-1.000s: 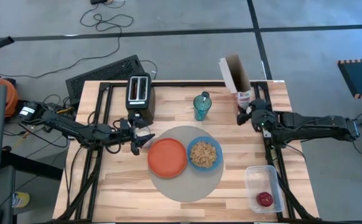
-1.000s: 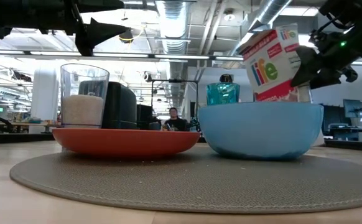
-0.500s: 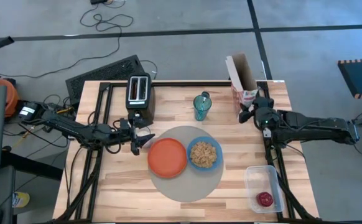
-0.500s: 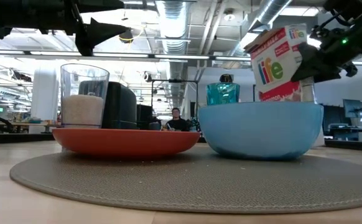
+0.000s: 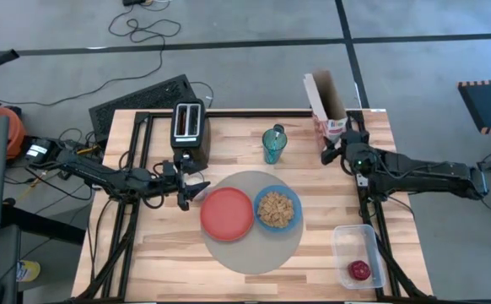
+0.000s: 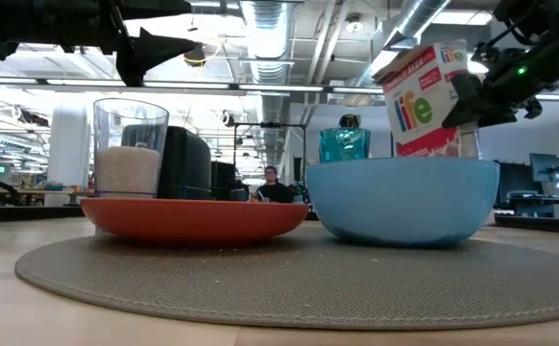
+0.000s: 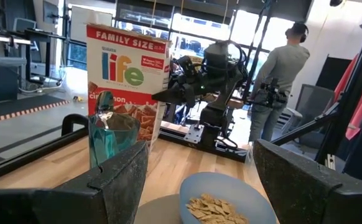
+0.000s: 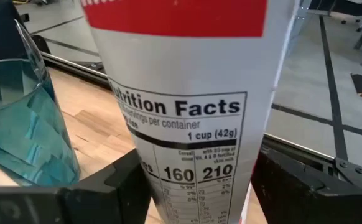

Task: Arrange a breakfast setting
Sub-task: Pour the cereal from the cereal box into the bowl

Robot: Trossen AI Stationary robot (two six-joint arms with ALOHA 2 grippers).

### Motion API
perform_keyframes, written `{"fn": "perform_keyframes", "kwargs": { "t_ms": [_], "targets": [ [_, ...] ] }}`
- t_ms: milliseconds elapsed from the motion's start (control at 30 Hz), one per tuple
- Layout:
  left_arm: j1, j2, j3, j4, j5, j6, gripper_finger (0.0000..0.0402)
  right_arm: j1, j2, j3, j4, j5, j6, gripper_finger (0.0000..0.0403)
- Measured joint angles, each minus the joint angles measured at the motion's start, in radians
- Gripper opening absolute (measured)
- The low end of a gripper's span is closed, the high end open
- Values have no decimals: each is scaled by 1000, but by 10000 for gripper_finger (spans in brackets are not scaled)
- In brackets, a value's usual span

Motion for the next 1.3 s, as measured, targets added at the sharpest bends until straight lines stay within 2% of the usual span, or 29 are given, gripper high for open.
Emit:
{"fn": "perform_keyframes", "kwargs": {
  "t_ms": [133,400,533,700,900,1300],
  "targets": [
    [0,0,0,0,0,-1,277,-9,0,0,-2,1,-3,218],
    [0,34,0,-3,-6,-39,277,-18,0,0,-4,6,-33,84],
    [0,67,22,-5,-6,-41,277,-17,-9,0,-4,5,-28,46],
    [0,94,73,-47,-6,-23,277,5,-58,28,-37,0,-17,31],
    [0,100,105,-110,-6,-23,277,66,-116,51,-221,6,82,35],
    [0,100,105,-112,-22,-24,277,93,-79,-56,-168,55,205,34]
  ]
}}
